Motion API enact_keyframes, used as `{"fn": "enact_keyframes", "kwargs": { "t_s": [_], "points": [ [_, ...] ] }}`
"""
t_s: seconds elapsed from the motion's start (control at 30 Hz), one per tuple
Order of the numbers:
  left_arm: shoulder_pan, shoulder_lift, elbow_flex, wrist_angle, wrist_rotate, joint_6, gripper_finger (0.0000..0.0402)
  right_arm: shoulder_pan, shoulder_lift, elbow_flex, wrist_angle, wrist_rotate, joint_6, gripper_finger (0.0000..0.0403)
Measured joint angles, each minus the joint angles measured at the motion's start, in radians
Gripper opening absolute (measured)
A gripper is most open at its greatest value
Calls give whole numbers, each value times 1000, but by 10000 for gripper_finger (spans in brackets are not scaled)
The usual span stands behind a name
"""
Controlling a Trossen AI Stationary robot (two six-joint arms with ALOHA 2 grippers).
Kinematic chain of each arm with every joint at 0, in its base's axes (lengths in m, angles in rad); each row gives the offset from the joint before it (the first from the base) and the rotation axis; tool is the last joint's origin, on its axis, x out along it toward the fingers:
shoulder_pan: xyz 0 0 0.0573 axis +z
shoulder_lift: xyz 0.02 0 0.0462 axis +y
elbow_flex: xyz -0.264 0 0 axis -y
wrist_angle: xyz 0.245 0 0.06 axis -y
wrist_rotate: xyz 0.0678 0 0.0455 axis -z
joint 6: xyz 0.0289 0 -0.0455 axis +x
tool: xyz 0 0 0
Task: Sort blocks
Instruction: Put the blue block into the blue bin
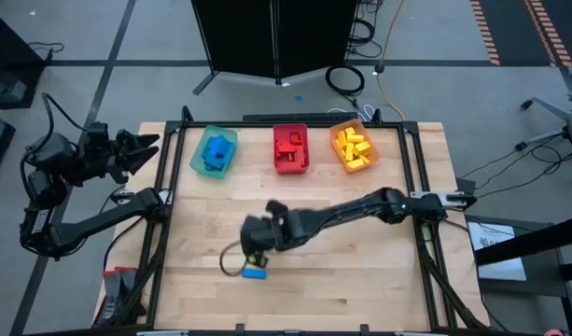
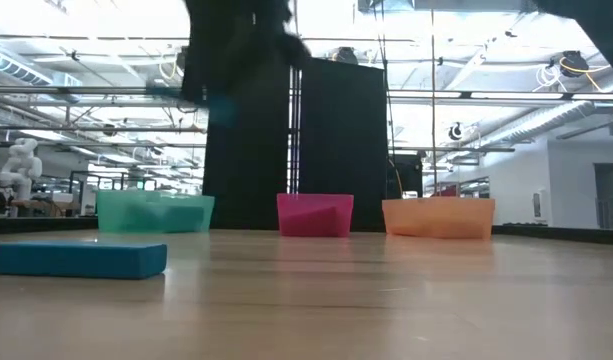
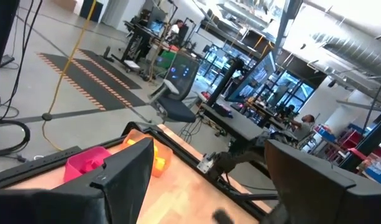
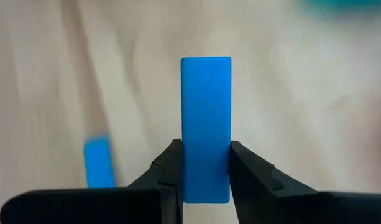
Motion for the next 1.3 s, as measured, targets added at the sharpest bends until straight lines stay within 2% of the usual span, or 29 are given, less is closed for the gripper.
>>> {"fn": "enact_keyframes", "kwargs": {
  "t_s": [0.13,0.2,0.3,0.57,0.77,0.87,1.07,1.3],
  "points": [
    [0,8,-34,78,72,-13,311,-25,-112,2,117,133,-62,76],
    [0,13,-57,163,123,-49,311,-37,-159,4,196,176,-114,76],
    [0,21,-88,271,136,-108,311,-57,-214,3,315,221,-200,76],
    [0,79,-153,553,187,-138,311,-111,-285,3,576,236,-367,76],
    [-13,165,-180,728,245,-163,311,-141,-286,3,635,231,-396,76],
    [-33,208,-181,757,290,-131,311,-153,-286,3,635,230,-396,76],
    [-85,276,-181,755,288,-13,311,-171,-286,2,697,228,-427,76],
    [-152,360,-181,759,260,57,311,-190,-286,2,705,202,-430,76]
  ]
}}
